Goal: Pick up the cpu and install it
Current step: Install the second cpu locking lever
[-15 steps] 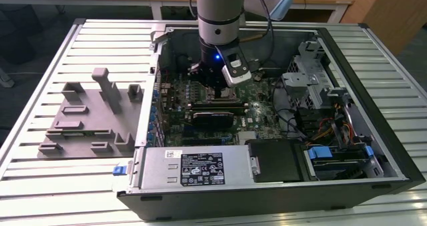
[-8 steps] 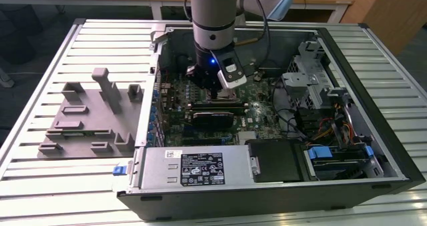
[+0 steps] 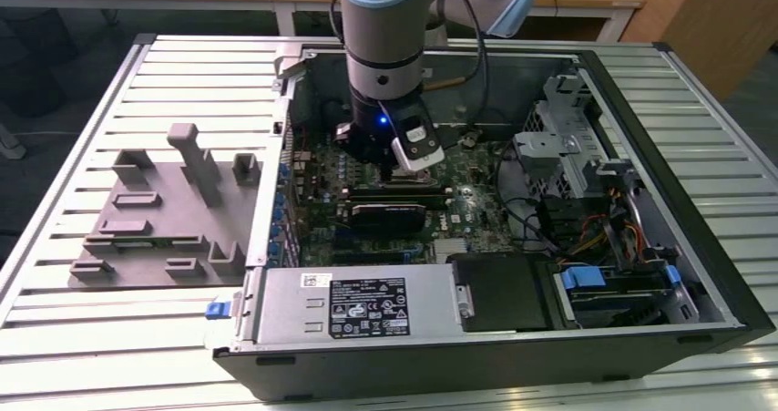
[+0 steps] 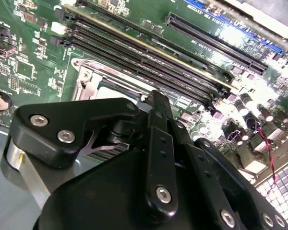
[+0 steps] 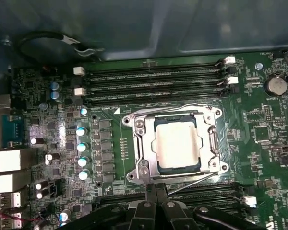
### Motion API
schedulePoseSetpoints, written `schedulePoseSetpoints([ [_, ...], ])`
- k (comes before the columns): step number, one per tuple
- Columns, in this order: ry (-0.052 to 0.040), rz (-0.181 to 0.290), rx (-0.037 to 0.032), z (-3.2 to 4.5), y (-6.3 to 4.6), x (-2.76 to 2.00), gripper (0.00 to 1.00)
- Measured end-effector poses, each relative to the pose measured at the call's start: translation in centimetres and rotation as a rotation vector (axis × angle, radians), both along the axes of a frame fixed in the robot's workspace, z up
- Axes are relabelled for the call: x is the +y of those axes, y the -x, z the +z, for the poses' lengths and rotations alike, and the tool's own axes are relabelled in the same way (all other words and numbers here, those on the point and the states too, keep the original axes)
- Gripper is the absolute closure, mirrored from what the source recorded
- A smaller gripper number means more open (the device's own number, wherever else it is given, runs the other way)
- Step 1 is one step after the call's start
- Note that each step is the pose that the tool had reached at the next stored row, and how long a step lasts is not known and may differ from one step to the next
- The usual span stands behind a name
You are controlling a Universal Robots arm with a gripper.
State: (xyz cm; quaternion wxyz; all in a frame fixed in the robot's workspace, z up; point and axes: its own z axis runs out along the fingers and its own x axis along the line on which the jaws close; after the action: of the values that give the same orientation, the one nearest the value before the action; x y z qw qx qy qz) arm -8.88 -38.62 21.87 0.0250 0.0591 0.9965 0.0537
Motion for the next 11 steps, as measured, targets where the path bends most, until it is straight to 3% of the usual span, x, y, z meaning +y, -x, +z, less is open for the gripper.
schedulePoseSetpoints([
  [3,-0.0194,0.001,0.0,-0.16,0.2,-0.38,0.89],
  [8,-0.0593,0.001,0.0001,-0.46,0.4,-0.95,0.89],
  [11,-0.0719,0.002,0.0,-0.56,0.4,-1.46,0.89],
])
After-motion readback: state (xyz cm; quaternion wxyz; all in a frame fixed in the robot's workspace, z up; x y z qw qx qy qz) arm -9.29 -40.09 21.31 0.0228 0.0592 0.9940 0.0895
